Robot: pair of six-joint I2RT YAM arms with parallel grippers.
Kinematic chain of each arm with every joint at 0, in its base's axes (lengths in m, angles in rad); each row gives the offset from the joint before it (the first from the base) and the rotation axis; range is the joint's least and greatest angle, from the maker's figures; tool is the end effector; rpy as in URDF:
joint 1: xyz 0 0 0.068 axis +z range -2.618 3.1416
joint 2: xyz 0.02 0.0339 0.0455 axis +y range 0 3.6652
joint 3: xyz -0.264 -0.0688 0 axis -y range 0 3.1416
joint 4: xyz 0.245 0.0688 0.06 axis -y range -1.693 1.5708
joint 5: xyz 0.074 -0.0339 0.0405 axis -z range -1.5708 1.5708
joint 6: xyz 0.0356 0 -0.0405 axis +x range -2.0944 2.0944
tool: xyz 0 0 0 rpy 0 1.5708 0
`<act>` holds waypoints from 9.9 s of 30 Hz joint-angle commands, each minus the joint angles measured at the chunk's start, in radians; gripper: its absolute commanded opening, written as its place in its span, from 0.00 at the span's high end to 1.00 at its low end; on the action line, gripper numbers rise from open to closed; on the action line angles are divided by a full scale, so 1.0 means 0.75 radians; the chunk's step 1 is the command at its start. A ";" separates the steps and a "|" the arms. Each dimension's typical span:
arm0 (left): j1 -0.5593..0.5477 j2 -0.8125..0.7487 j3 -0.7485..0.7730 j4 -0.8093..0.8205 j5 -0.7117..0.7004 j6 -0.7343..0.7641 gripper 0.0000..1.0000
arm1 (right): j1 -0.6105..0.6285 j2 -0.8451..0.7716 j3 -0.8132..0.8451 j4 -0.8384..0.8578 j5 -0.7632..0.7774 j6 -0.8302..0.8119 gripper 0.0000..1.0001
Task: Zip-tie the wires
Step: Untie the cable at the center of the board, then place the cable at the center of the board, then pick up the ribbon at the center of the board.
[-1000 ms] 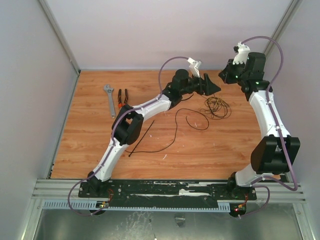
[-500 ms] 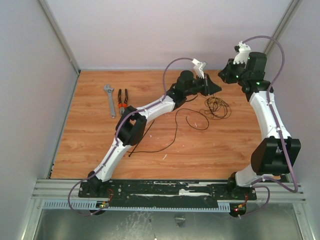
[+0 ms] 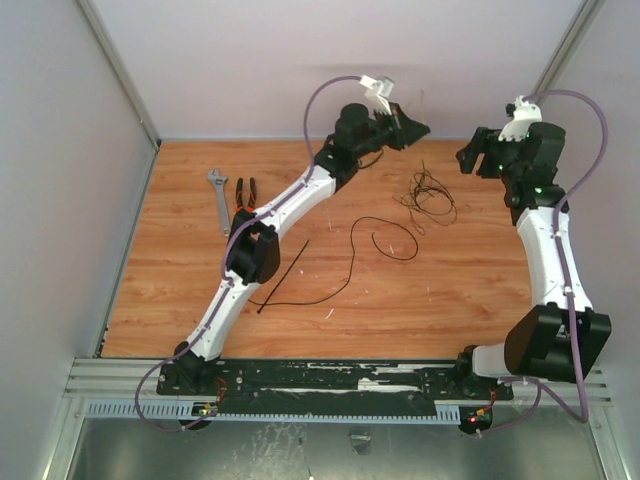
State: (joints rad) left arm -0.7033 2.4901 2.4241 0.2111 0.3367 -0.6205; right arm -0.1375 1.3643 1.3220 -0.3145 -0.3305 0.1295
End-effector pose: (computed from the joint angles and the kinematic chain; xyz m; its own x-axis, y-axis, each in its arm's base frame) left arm 0.4384 -0.3872 0.3329 -0.4102 -0.3717 -0.8328 0.7636 0.3593 -0.5365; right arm 0.3127 -0.0316 0.3839 -0.3652 0.1739 -0.9145 -0.1254 0.9643 0.2334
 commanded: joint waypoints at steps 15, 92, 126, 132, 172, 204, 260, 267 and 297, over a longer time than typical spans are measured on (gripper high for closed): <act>0.110 -0.223 0.030 0.014 -0.002 0.001 1.00 | 0.210 0.301 -0.188 0.509 -0.360 -0.038 0.11; 0.635 -1.535 -1.383 0.299 0.521 -0.341 1.00 | 0.867 0.102 -0.110 0.849 -0.485 -0.677 0.13; 0.732 -1.818 -1.061 -0.494 -0.201 0.392 0.93 | 0.972 0.168 0.372 0.283 -0.326 -0.489 1.00; 0.731 -1.876 -1.036 -0.492 -0.035 0.380 0.89 | 0.972 0.096 0.287 0.274 -0.198 -0.434 1.00; 0.729 -2.166 -2.424 -0.422 -0.707 -0.129 0.02 | 0.480 -0.567 -0.637 0.112 0.761 -0.026 1.00; 0.440 -1.592 -1.962 -0.653 -0.572 0.310 0.04 | 0.336 -0.412 -0.659 0.159 0.603 0.065 0.45; -0.202 -1.545 -2.306 -1.022 -0.939 -0.286 0.39 | 0.344 -0.456 -0.687 0.180 0.467 0.048 0.47; -0.202 -1.517 -2.355 -0.987 -0.891 -0.275 0.46 | 0.345 -0.455 -0.684 0.184 0.468 0.046 0.47; -0.497 -1.688 -2.422 -1.176 -0.324 -0.397 1.00 | 0.345 -0.522 -0.707 0.191 0.435 0.071 0.47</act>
State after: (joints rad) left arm -1.0183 1.2648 0.5976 -0.5297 -0.0593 -0.8852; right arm 0.1215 0.9962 0.7986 -0.1894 0.0101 0.1764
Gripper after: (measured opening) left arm 0.011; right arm 0.530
